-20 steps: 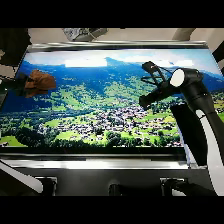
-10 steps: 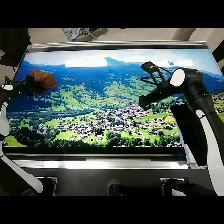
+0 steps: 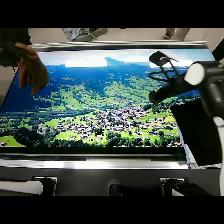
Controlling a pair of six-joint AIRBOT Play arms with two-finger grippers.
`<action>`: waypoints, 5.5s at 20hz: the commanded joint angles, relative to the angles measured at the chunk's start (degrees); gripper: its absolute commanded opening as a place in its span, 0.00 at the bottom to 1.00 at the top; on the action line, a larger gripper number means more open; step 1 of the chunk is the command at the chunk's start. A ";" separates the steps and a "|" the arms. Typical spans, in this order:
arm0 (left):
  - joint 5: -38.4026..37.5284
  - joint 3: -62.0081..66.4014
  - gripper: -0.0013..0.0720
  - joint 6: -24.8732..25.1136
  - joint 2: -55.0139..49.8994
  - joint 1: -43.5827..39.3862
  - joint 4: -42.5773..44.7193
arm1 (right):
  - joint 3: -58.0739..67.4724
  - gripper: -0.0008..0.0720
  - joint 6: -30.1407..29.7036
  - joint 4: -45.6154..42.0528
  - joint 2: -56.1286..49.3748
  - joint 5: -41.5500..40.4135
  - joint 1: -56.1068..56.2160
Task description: Fold the shirts.
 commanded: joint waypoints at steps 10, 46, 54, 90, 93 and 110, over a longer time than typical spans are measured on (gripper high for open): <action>-16.96 -6.43 0.05 -7.98 17.18 -37.22 12.96 | 0.72 0.95 0.90 -3.45 19.06 13.79 0.00; -2.43 -63.63 0.06 0.63 15.28 -44.19 7.30 | -11.74 0.93 -7.74 22.25 -20.90 0.15 -0.66; -2.54 -46.31 0.05 -0.13 25.73 -35.23 18.64 | 0.61 0.07 -11.89 20.37 -12.70 0.24 -0.70; 4.26 -16.00 0.10 -11.89 -5.27 -20.13 29.29 | -4.22 0.13 1.42 38.34 -29.86 -30.23 -0.66; -4.11 -15.26 0.98 -11.85 -5.11 -19.17 28.79 | -0.74 0.84 -7.80 38.03 -28.06 -25.81 -2.91; 0.00 -74.73 0.92 -8.02 18.58 -32.63 -5.66 | 7.85 0.94 -6.84 28.79 -34.05 1.18 -19.41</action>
